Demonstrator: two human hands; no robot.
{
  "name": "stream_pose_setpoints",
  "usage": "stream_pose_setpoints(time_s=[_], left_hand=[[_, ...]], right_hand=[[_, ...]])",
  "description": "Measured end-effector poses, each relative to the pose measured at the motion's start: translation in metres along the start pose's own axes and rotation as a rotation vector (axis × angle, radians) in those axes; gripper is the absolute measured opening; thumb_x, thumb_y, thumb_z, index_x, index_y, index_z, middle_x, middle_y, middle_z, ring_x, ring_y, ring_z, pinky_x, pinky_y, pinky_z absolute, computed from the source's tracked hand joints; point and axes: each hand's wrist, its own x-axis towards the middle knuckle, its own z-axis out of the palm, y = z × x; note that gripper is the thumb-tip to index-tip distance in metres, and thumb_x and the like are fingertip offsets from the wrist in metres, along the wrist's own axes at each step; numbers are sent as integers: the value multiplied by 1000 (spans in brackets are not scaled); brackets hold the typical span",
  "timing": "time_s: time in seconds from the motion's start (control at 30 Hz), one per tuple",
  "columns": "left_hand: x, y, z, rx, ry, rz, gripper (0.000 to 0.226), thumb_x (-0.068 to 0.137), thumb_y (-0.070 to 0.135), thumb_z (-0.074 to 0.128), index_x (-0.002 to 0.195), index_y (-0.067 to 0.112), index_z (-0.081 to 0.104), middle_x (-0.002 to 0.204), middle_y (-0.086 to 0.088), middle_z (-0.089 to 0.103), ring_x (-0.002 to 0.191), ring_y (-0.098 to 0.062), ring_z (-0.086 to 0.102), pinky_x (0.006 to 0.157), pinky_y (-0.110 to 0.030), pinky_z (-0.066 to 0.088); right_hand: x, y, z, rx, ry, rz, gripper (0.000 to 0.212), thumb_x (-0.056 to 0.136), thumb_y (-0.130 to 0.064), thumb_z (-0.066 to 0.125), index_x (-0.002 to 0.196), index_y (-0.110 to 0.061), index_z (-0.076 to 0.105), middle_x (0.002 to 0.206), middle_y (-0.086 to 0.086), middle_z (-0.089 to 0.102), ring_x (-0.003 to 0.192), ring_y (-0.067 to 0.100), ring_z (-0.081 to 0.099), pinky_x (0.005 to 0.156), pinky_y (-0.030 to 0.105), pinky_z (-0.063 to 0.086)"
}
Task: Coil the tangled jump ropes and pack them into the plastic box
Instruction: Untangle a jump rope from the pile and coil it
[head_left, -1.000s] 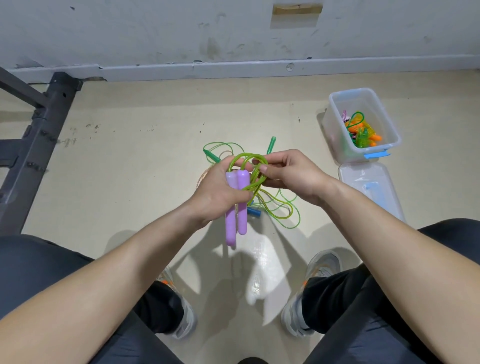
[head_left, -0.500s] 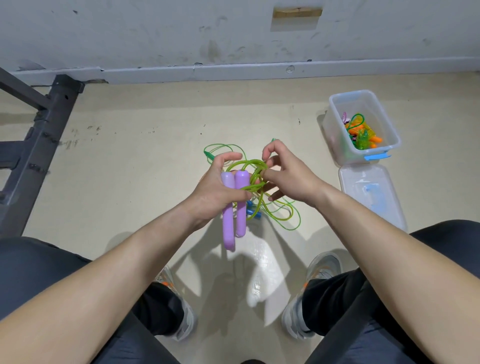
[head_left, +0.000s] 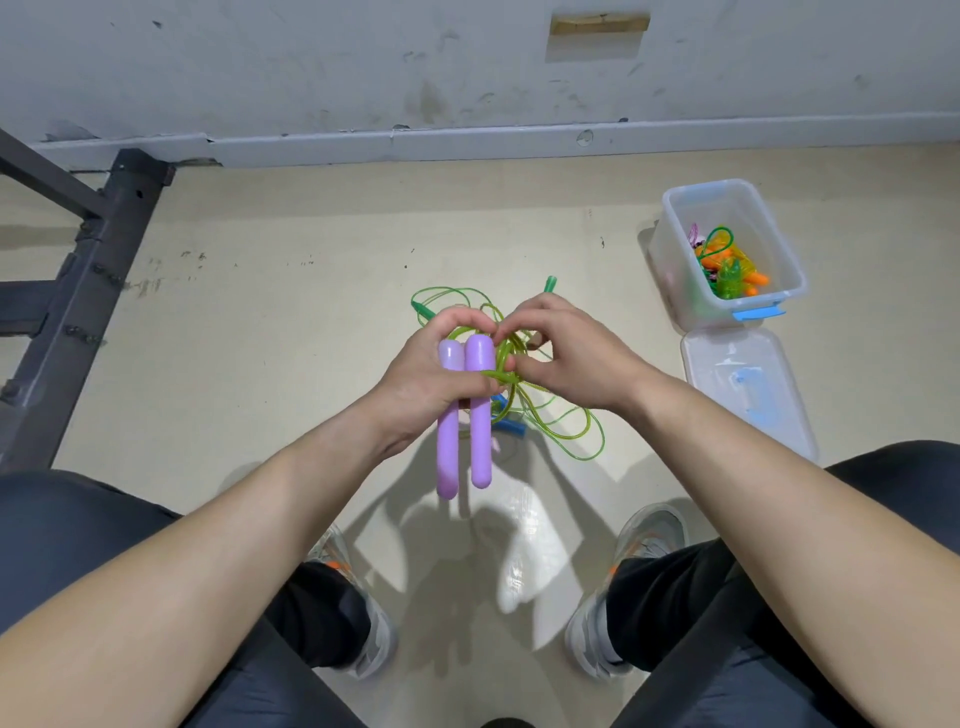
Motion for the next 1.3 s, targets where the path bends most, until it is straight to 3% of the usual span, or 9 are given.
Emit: stream_pose_setpoints(time_s=[0.17,0.33,0.43,0.5,0.63,0.83,0.97,1.13,1.3], left_hand=[[0,-6,2,139,-41,-2,45,78,-5,76,107,28,64,93,-2,66,75,-20,65,79,-37,58],[1,-4,-1,252,-77,-5,34,80,12,84,104,24,64,88,-5,70,75,-26,67,76,-33,57],[4,-11,1,374,1,14,30,79,19,84,98,30,63,75,11,65,72,-26,62,71,-31,51],[5,-16,3,445,14,23,31,77,19,83,95,32,62,70,6,59,67,-19,54,68,-29,45],[5,-23,7,499,-4,37,32,75,15,81,96,31,63,89,-16,66,80,-30,60,66,-23,45],[10,-31,2,565,61,63,32,76,18,79,96,35,60,84,-9,67,73,-21,59,75,-31,52],[14,-30,-7,495,112,55,35,72,20,81,96,38,62,100,-3,69,87,-22,65,86,-38,55],[14,-35,-7,596,86,65,36,74,15,77,96,37,60,85,-6,69,73,-17,61,72,-27,52],[12,-38,-7,684,39,61,37,76,10,73,98,37,58,73,-4,67,70,-20,60,67,-29,52]], right_hand=[[-1,-3,-3,-374,-28,9,21,92,-33,66,113,-35,69,110,-5,51,107,19,53,82,36,47],[-2,0,-1,-431,-113,3,27,93,-37,64,119,-29,68,109,-3,47,111,20,48,86,36,44],[-2,0,1,-430,-121,2,22,91,-38,63,110,-28,69,107,-5,41,107,18,43,88,40,46],[-3,-2,4,-431,-154,23,13,88,-37,63,96,-27,65,106,-5,39,105,17,41,85,39,46],[-4,-6,13,-501,-245,64,20,85,-43,59,79,-24,56,103,-3,41,104,19,40,77,35,42],[-2,-11,11,-595,-169,17,20,88,-45,60,91,-28,70,102,-1,45,102,22,43,80,35,44],[0,-19,17,-726,-114,-16,26,96,-36,49,102,-18,67,94,-1,43,96,27,55,67,33,38],[0,-9,25,-538,-254,18,22,97,-36,49,83,-19,48,92,1,41,88,28,55,68,37,42],[-3,-4,33,-386,-184,30,28,91,-36,62,83,-10,58,92,6,59,88,25,54,74,40,48]])
